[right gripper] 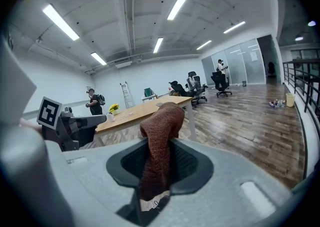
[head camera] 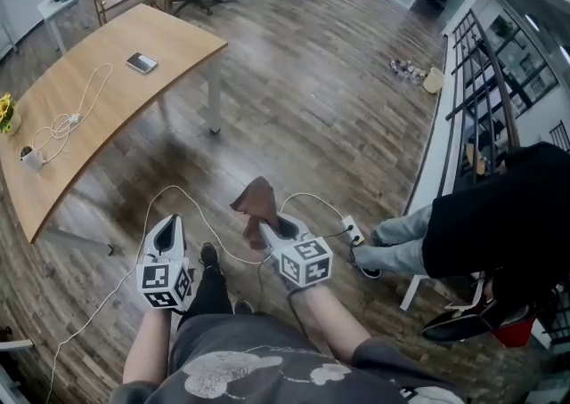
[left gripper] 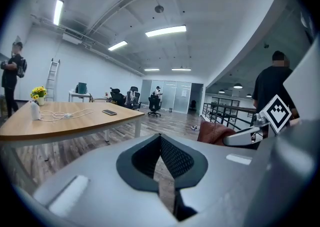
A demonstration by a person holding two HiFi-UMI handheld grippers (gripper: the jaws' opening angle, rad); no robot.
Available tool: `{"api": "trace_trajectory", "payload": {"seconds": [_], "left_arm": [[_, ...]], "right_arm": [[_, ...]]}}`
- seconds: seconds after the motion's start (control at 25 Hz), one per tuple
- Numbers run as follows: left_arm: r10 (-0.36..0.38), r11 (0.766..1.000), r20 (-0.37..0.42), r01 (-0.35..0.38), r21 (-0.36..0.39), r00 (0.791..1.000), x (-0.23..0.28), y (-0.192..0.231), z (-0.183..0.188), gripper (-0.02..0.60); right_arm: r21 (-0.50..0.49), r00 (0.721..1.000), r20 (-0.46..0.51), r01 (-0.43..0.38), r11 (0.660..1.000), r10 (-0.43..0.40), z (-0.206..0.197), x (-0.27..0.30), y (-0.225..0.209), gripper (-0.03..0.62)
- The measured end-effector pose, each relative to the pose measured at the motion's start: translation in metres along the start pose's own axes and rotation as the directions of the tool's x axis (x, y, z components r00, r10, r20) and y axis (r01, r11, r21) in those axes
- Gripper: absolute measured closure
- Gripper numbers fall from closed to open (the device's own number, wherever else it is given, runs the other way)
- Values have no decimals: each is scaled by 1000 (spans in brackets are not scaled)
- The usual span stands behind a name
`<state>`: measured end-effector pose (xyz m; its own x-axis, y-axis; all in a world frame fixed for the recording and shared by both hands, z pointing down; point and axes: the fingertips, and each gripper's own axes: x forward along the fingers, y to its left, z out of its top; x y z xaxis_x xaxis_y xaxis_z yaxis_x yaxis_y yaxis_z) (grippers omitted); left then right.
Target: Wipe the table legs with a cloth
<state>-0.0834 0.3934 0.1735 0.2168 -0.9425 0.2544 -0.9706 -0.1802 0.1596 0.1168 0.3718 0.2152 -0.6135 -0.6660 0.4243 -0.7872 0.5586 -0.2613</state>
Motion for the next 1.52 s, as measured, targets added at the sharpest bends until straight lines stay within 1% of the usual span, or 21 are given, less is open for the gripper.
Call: {"api": "trace_trajectory", "payload": {"seconds": [0.24,0.56,0.76,0.88,1.04,1.16,1.28,1.4,1.52], "left_arm": [[-54,999,-5,54,-5,999,65,18,9,563],[-118,993,-19,118,-2,993,146,50,40,563],[-150,989,-29,150,-11,988,186,68,49,563],[-164,986,-36,163,-17,986,206,76,50,563],[-173,985,-39,173,-16,984,227,79,55,563],[-174,985,-50,173,-23,984,241,80,54,563],[-156,988,-63,154,-33,986,261,82,52,563],[-124,992,-73,123,-25,990,286,84,51,563],[-70,997,-74,68,-31,995,317,88,55,563]], "right_arm": [[-1,999,-14,29,1000,-29,22,50,-23,502],[18,997,9,77,997,-77,81,122,-50,502],[29,994,11,106,994,-106,103,159,-64,502],[39,992,22,123,992,-124,114,173,-73,502],[36,990,10,141,989,-141,123,187,-88,502],[42,990,3,140,989,-140,128,197,-102,502],[41,992,-8,123,992,-122,133,218,-120,502],[50,996,-29,87,995,-85,137,245,-140,502],[51,998,-49,33,998,-30,148,274,-160,502]]}}
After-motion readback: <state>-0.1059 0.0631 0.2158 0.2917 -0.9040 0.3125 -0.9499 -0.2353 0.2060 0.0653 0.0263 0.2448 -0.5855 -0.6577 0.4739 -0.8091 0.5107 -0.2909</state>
